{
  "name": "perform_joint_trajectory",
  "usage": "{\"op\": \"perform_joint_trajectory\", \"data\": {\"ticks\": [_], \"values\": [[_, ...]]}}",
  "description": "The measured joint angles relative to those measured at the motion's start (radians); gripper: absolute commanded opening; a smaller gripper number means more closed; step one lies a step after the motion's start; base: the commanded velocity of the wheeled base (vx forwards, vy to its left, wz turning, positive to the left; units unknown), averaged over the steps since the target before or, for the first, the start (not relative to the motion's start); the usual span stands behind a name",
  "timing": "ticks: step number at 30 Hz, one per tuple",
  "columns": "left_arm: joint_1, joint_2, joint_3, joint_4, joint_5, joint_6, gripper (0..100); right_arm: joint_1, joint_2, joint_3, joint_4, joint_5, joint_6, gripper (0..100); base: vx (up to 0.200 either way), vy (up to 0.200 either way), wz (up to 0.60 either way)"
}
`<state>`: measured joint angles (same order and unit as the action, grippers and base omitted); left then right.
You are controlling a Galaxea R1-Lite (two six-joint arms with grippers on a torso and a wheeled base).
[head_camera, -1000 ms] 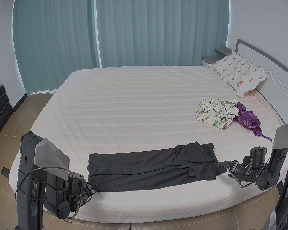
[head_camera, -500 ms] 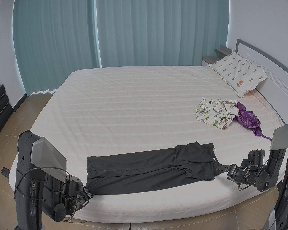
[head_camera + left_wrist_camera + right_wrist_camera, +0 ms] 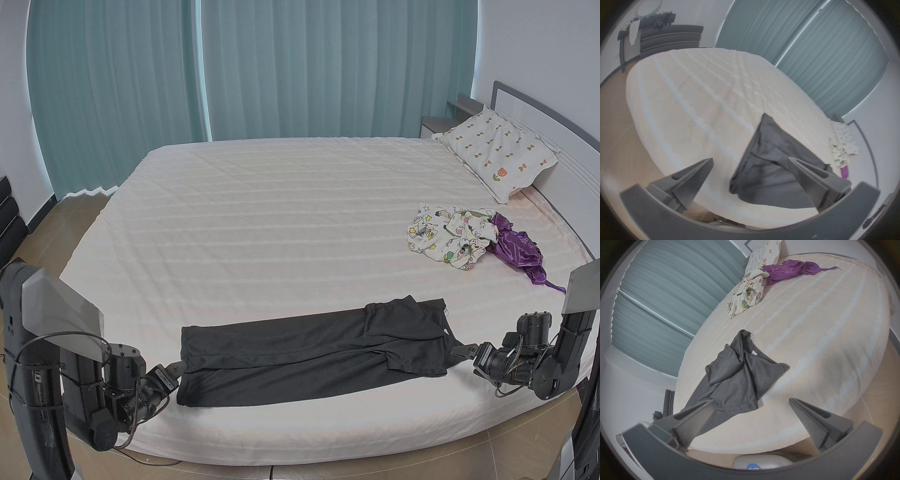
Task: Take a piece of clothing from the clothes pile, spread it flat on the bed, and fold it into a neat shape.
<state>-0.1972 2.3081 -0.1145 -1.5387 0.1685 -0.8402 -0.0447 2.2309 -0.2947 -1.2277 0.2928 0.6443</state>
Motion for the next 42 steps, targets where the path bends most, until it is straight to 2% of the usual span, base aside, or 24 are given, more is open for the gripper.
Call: {"op": "perform_joint_trajectory", "data": {"ticks": [3,7,11,16,22,29,30,36,42], "values": [[0.033,-0.059,-0.020,0.020,-0.088,0.001,100,0.000,0.000,0.000,-0.001,0.000,0.000,100,0.000,0.000,0.00],[0.062,-0.097,-0.096,0.100,-0.120,0.004,100,0.001,0.003,0.000,-0.003,0.000,0.000,100,0.000,0.000,0.00],[0.081,-0.102,-0.245,0.269,-0.164,0.010,100,0.001,0.008,-0.002,-0.005,0.000,-0.001,100,0.000,0.000,0.00],[0.096,-0.071,-0.408,0.480,-0.309,0.082,100,0.005,0.019,-0.002,-0.008,0.000,-0.016,100,0.000,0.000,0.00],[0.093,-0.031,-0.472,0.514,-0.338,0.133,100,0.023,0.044,-0.006,-0.010,-0.014,-0.030,100,0.000,0.000,0.00],[0.090,0.009,-0.489,0.500,-0.339,0.143,100,0.061,0.068,-0.009,-0.014,-0.047,-0.035,100,0.000,0.000,0.00],[0.090,0.016,-0.495,0.486,-0.338,0.142,0,0.063,0.070,-0.009,-0.014,-0.047,-0.035,100,0.000,0.000,0.00],[0.094,0.033,-0.499,0.462,-0.327,0.140,0,0.065,0.073,-0.006,-0.016,-0.048,-0.034,100,0.000,0.000,0.00],[0.096,0.036,-0.493,0.459,-0.243,0.137,0,0.061,0.073,-0.002,-0.080,-0.048,-0.027,100,0.000,0.000,0.00]]}}
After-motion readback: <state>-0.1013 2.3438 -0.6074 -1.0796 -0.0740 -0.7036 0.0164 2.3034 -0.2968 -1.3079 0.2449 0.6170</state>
